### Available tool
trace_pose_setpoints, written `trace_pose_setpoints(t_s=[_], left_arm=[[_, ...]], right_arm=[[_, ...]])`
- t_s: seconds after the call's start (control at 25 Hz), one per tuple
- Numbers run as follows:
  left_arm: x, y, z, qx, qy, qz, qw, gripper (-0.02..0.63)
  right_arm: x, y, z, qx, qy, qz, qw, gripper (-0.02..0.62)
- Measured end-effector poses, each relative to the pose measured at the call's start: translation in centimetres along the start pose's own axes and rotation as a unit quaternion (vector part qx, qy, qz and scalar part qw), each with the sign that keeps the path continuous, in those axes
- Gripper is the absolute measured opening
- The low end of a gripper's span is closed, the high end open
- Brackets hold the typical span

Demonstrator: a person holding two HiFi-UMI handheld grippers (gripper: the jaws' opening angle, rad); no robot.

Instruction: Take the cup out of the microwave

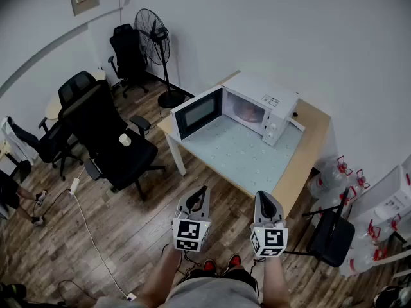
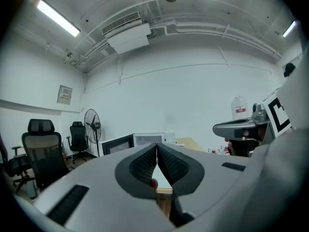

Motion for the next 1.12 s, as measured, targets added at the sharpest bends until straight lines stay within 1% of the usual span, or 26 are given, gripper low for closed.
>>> trace_pose_setpoints(t_s=[0.32,0.64,0.84,1.12], left_arm=[[-1.0,0.6,0.5,-0.004,0.001,-0.001,1.0000,0.025],[-3.4,0.7,2.6,-0.003,-0.007,0.001,1.0000,0.023],[-4.9,0.3,5.4,0.001,-0.011,0.003,0.9999,0.025],[-7.3,0.6,11.6,-0.006,-0.015,0.002,0.9999,0.025]], right_arm=[[-0.5,0.4,1.0,0.003,-0.004,0.007,1.000,0.018],[-1.0,0.6,4.5,0.002,-0.010,0.001,1.000,0.018],[0.0,0.7,7.7,0.000,-0.009,0.001,1.000,0.018],[2.5,1.1,14.2,-0.004,-0.009,0.004,1.000,0.018]])
Point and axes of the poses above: the fingertips, and each gripper's own axes: z forward along the fingers, x to its right, y out of its underside, the point moved 1 cm from there along -z, backward along the fingers, and after that the axes turned 7 degrees about z, right-handed, at the moved point
